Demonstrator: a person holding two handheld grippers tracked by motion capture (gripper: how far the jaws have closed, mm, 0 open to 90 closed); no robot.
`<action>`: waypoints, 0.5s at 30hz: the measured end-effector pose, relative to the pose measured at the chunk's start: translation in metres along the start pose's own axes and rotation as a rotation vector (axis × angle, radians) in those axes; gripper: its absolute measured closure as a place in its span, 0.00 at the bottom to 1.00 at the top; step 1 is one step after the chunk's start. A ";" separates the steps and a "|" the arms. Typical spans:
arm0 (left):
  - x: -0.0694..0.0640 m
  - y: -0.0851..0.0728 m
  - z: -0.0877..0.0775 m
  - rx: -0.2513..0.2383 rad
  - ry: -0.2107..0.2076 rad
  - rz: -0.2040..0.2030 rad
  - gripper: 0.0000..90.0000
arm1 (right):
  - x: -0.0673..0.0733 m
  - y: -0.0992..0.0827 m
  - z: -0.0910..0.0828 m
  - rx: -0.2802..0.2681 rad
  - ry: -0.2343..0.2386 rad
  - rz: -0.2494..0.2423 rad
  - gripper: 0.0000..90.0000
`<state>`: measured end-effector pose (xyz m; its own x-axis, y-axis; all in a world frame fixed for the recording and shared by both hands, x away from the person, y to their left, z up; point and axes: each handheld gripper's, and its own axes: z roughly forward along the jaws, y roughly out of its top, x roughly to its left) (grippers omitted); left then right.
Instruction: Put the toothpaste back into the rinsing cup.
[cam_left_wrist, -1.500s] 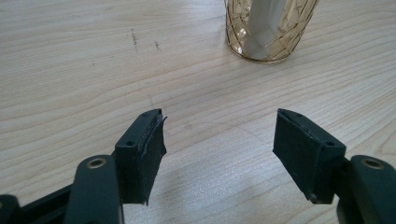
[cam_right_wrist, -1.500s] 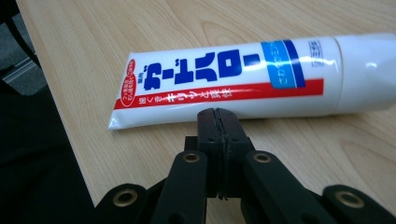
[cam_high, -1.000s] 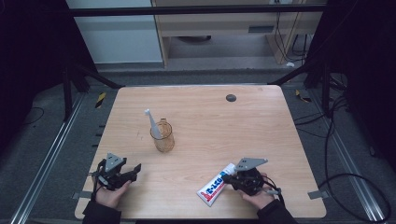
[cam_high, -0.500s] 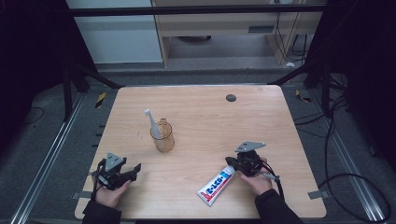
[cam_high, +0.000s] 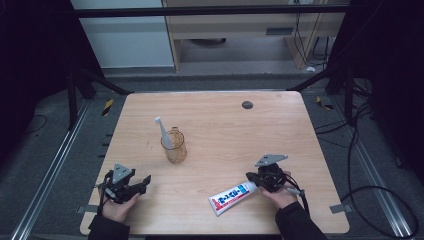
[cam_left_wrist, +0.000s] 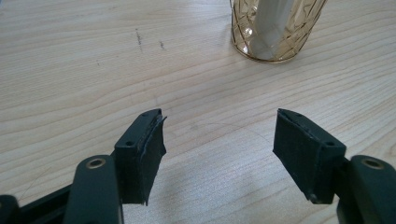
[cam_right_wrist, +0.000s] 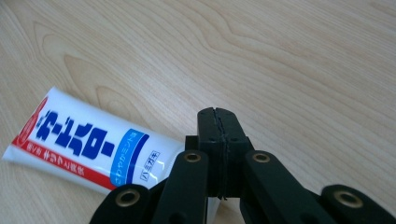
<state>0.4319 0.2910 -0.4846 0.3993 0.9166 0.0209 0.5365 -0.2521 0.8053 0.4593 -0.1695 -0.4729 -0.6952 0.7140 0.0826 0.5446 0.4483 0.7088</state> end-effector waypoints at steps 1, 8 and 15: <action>0.000 0.000 0.000 0.001 0.001 0.001 0.36 | 0.000 -0.001 -0.001 0.005 -0.002 -0.001 1.00; 0.000 0.000 -0.001 -0.004 0.002 -0.003 0.36 | 0.001 -0.008 -0.008 0.021 0.010 0.003 1.00; 0.001 0.000 -0.002 -0.003 0.004 0.002 0.36 | 0.008 -0.016 -0.010 0.055 0.021 -0.022 1.00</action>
<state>0.4311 0.2919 -0.4833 0.3975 0.9173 0.0249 0.5334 -0.2531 0.8071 0.4404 -0.1761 -0.4766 -0.7166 0.6926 0.0830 0.5539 0.4927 0.6712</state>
